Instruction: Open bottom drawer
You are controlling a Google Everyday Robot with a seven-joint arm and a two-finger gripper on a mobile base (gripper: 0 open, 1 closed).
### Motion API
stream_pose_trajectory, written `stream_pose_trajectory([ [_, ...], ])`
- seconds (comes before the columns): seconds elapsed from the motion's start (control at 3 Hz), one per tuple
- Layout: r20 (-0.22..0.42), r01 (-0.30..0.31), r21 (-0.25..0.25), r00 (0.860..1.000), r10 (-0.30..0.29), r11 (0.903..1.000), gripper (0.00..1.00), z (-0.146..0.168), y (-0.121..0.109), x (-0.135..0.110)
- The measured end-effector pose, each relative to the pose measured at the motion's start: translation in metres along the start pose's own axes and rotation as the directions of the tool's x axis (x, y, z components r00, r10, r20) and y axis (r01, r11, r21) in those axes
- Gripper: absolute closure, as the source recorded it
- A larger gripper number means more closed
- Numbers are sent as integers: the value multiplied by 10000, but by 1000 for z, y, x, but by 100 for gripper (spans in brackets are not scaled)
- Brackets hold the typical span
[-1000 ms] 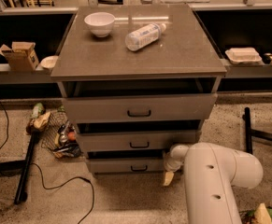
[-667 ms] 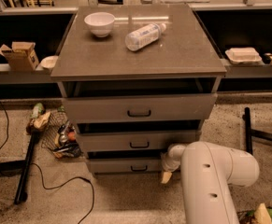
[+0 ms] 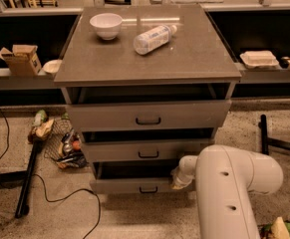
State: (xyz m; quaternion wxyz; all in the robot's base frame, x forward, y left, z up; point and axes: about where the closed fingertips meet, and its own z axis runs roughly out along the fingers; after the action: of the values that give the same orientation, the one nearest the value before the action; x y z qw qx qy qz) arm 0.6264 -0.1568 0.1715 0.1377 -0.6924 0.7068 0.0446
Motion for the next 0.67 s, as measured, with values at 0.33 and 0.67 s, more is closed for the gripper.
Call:
stream_pose_trajectory([
  [0.33,-46,-27,-29,10000,26,10000,93,-8,2,-2],
  [0.67,-46,-26,-29,10000,26,10000,92,-8,2,-2],
])
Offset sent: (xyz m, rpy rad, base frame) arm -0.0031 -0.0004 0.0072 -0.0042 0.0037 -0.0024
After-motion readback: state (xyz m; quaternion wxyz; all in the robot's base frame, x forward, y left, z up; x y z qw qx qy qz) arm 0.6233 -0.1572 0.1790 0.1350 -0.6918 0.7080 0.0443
